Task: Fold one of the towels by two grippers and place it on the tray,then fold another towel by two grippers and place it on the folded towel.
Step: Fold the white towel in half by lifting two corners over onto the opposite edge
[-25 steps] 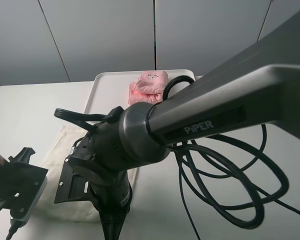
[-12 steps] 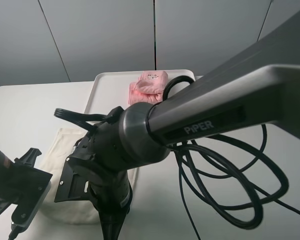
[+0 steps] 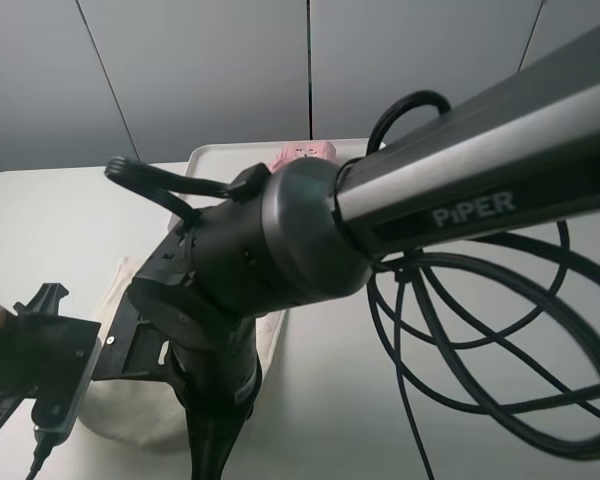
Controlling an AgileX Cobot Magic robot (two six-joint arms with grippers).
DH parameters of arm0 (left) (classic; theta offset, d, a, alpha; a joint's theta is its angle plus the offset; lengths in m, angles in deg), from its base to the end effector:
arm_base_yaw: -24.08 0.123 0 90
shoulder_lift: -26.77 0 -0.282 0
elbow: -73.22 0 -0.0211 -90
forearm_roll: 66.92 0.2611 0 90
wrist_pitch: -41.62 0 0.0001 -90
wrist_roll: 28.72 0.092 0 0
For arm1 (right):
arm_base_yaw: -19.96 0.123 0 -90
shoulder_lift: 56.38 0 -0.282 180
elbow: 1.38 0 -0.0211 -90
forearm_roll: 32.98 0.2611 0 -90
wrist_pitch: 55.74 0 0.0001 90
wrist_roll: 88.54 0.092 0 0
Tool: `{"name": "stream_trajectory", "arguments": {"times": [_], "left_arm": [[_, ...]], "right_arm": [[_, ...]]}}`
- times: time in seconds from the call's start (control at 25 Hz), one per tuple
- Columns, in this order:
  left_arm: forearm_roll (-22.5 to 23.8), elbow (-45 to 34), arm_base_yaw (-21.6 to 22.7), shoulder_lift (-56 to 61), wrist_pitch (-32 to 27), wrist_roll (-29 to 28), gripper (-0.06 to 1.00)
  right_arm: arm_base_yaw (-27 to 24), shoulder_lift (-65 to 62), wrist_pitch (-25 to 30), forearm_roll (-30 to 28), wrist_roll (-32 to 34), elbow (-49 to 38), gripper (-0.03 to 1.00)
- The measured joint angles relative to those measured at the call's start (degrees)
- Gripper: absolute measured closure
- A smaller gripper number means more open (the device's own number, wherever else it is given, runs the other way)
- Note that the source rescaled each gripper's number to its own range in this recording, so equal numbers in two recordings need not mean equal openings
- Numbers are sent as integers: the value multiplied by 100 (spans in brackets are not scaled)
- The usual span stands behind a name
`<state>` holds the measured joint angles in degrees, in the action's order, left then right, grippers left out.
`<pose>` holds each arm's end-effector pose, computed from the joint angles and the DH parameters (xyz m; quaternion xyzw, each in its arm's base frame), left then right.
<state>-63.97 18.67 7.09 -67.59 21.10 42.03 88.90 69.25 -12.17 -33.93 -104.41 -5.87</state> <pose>0.1833 -0.0543 0.1010 0.7066 0.7016 0.0516 0.0771 0.1402 0.3613 0.1086 -0.6775 0.7334 0.0192 0.0519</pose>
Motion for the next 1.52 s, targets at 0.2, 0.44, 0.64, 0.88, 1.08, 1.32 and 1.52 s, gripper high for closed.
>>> {"name": "stream_trajectory", "arguments": {"times": [0.2, 0.44, 0.64, 0.88, 1.08, 1.32, 1.52], "left_arm": [[-415, -12, 0, 485, 86, -310, 94], [-458, -12, 0, 753, 284, -1370, 94], [-458, -12, 0, 765, 664, -2382, 94], [-458, -12, 0, 765, 1043, -3219, 94], [-458, -12, 0, 765, 1489, -3661, 94], [-458, -12, 0, 765, 2010, -3868, 94], [-458, -12, 0, 765, 2231, -3890, 94]], "right_arm": [[-210, -56, 170, -108, 452, 0, 97], [-372, -135, 221, -423, 1030, 0, 97], [-372, -263, 258, -1099, 1701, 0, 97], [-372, -477, 271, -2266, 2792, 0, 97], [-372, -510, 271, -3035, 3476, 0, 97], [-372, -510, 209, -3698, 4139, -13, 97], [-372, -510, 14, -4008, 4535, -13, 97]]}}
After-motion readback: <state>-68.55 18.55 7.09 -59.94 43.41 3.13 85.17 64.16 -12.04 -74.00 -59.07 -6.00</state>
